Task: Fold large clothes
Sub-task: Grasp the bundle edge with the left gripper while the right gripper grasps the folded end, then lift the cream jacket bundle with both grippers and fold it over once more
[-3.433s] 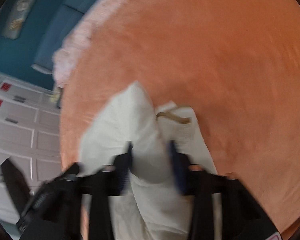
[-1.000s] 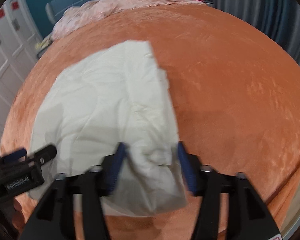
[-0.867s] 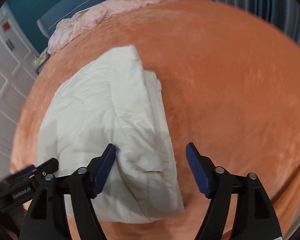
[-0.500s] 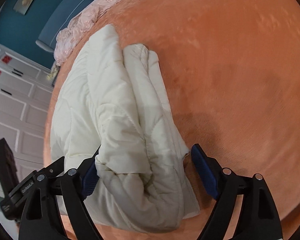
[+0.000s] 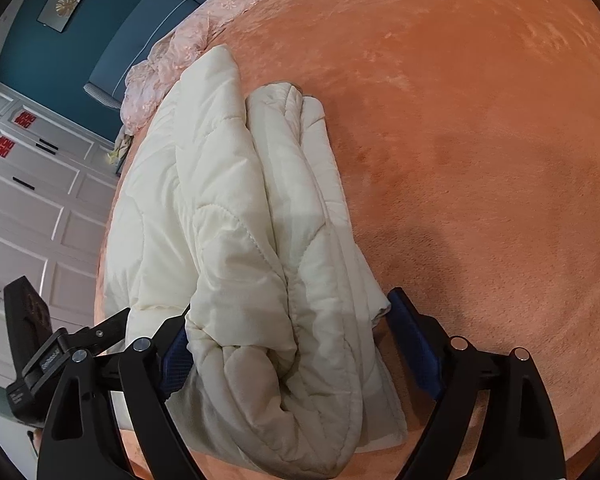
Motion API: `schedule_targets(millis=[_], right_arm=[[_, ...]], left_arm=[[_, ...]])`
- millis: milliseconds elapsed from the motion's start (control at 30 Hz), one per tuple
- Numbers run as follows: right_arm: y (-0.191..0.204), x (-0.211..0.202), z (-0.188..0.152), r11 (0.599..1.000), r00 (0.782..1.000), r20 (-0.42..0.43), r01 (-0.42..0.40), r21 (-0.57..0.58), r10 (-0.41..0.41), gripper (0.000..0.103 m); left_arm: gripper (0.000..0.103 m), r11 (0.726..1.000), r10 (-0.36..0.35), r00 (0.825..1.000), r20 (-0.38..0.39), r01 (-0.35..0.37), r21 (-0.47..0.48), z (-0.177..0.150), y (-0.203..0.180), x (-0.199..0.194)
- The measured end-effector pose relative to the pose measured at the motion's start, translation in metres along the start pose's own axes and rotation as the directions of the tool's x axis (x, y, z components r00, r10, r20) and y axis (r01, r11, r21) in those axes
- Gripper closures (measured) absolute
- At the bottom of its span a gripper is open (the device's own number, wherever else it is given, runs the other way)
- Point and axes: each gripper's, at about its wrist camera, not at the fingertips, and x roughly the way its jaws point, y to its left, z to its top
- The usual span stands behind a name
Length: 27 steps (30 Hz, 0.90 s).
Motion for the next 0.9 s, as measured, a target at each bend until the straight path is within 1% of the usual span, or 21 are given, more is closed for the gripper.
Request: schedule_targets(millis=[67,133,200,233,267,300,333,367,400,433,533,667,733,867,900], right_arm=[[0.001,0.0,0.001,1.0,1.0,-0.004,-0.007,0.014,0.007,0.018],[0.001,-0.002,0.001,1.0,1.0,-0.008,-0.02,0.022,0.02,0.022],[0.004,-0.005,0.002,1.0,1.0,-0.009,-0.024,0.018,0.024,0.034],[0.008,-0.01,0.002,1.0,1.0,-0.005,-0.012,-0.001,0.012,0.038],[0.012,-0.014,0.002,1.0,1.0,0.004,0.003,-0.02,-0.003,0.045],[0.016,-0.018,0.001,0.999,1.0,0.01,0.016,-0.035,-0.016,0.052],[0.023,-0.024,0.0,0.997,0.999,0.024,0.039,-0.059,-0.037,0.055],[0.028,-0.028,-0.001,0.996,0.998,0.036,0.053,-0.075,-0.05,0.059],[0.034,-0.035,-0.003,0.993,0.997,0.051,0.069,-0.092,-0.065,0.062],[0.039,-0.04,-0.004,0.992,0.995,0.062,0.079,-0.102,-0.073,0.063],[0.054,-0.059,-0.011,0.984,0.99,0.109,0.108,-0.144,-0.093,0.065],[0.076,-0.087,-0.022,0.972,0.98,0.171,0.135,-0.193,-0.102,0.065],[0.089,-0.102,-0.027,0.964,0.973,0.208,0.147,-0.221,-0.1,0.066],[0.114,-0.136,-0.034,0.958,0.959,0.275,0.135,-0.253,-0.062,0.066],[0.119,-0.141,-0.034,0.956,0.956,0.288,0.135,-0.26,-0.056,0.066]], left_arm=[[0.005,1.0,-0.027,1.0,0.005,0.027,-0.011,0.0,0.004,0.004],[0.005,0.998,-0.061,0.998,0.0,0.061,-0.017,0.002,0.009,0.007],[0.005,0.998,-0.065,0.998,-0.002,0.065,-0.006,0.003,0.009,0.004],[0.01,0.999,-0.052,0.999,0.011,0.052,0.012,0.002,0.004,-0.001],[0.013,0.999,-0.036,0.999,0.022,0.035,0.034,0.001,0.001,-0.005],[0.02,0.998,-0.008,0.999,0.044,0.005,0.069,-0.001,-0.007,-0.012],[0.027,0.995,0.015,0.998,0.066,-0.022,0.102,-0.002,-0.014,-0.019],[0.03,0.99,0.033,0.995,0.09,-0.045,0.133,-0.004,-0.022,-0.027],[0.036,0.985,0.045,0.993,0.111,-0.062,0.159,-0.005,-0.029,-0.034],[0.039,0.982,0.051,0.991,0.127,-0.073,0.176,-0.006,-0.034,-0.04],[0.044,0.97,0.053,0.981,0.186,-0.095,0.224,-0.008,-0.047,-0.067],[0.045,0.956,0.045,0.966,0.256,-0.116,0.27,-0.014,-0.061,-0.106],[0.045,0.951,0.039,0.958,0.286,-0.123,0.282,-0.016,-0.061,-0.123],[0.045,0.948,0.016,0.937,0.349,-0.125,0.294,-0.021,-0.069,-0.158],[0.045,0.947,0.003,0.929,0.369,-0.121,0.296,-0.022,-0.067,-0.17]])
